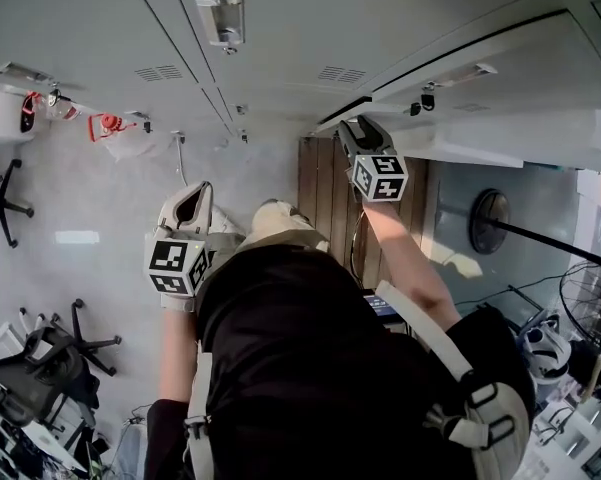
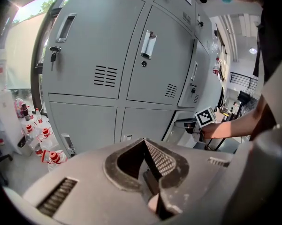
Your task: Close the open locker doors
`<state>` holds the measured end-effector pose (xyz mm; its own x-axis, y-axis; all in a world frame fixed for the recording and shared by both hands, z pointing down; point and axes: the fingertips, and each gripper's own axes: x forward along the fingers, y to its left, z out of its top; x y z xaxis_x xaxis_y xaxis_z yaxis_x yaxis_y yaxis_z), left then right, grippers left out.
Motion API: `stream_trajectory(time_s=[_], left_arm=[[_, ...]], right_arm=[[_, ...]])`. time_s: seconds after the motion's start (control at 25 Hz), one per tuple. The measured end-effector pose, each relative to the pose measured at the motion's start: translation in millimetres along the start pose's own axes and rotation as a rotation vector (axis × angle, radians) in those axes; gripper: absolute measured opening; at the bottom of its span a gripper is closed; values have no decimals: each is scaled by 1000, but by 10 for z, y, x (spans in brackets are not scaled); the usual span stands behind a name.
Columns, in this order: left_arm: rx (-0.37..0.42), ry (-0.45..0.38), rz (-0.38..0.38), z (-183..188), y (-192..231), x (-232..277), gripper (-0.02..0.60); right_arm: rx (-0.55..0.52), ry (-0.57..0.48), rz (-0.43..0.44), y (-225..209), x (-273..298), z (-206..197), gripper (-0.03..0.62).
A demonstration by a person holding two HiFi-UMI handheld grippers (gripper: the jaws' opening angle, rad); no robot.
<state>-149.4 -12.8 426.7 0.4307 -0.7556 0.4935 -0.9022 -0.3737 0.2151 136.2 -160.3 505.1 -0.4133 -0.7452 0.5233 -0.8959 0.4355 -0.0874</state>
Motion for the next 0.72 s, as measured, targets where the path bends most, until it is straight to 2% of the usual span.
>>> stream_trajectory(time_s=[0.32,0.72], left_arm=[[-32,-5,54,-33,59,-21,8],[-45,-8,72,-53,90,-34,8]], right_arm=[[-30,4,25,-23,214,103,189],[-36,9,24,-35,288,129,183]])
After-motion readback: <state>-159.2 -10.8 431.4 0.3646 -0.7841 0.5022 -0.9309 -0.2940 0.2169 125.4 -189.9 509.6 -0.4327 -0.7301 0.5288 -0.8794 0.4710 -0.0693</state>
